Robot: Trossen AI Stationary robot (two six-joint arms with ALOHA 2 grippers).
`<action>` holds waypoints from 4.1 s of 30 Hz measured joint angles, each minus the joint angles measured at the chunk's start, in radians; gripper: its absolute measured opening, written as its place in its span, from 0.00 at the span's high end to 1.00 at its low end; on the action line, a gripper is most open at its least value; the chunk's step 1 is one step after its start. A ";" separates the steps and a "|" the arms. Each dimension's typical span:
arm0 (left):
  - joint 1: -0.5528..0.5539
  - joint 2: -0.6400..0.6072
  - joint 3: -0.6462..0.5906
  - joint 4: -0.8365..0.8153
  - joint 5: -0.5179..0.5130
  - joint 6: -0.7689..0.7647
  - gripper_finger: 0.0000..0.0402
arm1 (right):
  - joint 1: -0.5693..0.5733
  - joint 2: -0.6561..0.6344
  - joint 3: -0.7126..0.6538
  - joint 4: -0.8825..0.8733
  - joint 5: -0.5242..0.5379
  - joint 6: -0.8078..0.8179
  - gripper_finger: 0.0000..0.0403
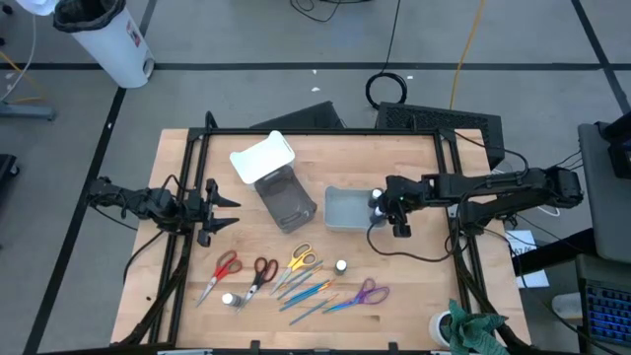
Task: Pick & Place Paint Supplies
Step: Put the blue paint bottle into the gray bin, then put the green paint bottle into the gray bin
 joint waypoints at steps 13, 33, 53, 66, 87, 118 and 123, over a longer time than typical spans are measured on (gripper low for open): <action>0.000 0.000 0.000 0.000 0.000 0.000 0.50 | 0.000 0.000 0.001 0.008 0.001 -0.026 0.57; 0.000 0.000 0.000 0.000 0.000 0.000 0.50 | 0.000 -0.008 0.003 0.033 0.008 -0.031 0.46; 0.000 0.000 0.000 0.000 0.000 0.000 0.50 | 0.076 -0.157 0.004 0.369 -0.282 0.096 0.34; 0.000 0.000 0.000 0.000 0.000 0.000 0.50 | 0.520 0.054 0.004 0.630 -0.055 0.061 0.34; 0.000 0.000 0.000 0.000 0.000 0.000 0.50 | 0.518 0.377 0.159 0.639 0.091 0.124 0.15; 0.000 0.000 0.000 0.000 0.000 0.000 0.50 | 0.490 0.465 0.159 0.635 0.162 0.258 0.39; 0.000 0.000 0.000 0.000 0.000 0.000 0.50 | 0.490 0.465 0.159 0.635 0.162 0.258 0.46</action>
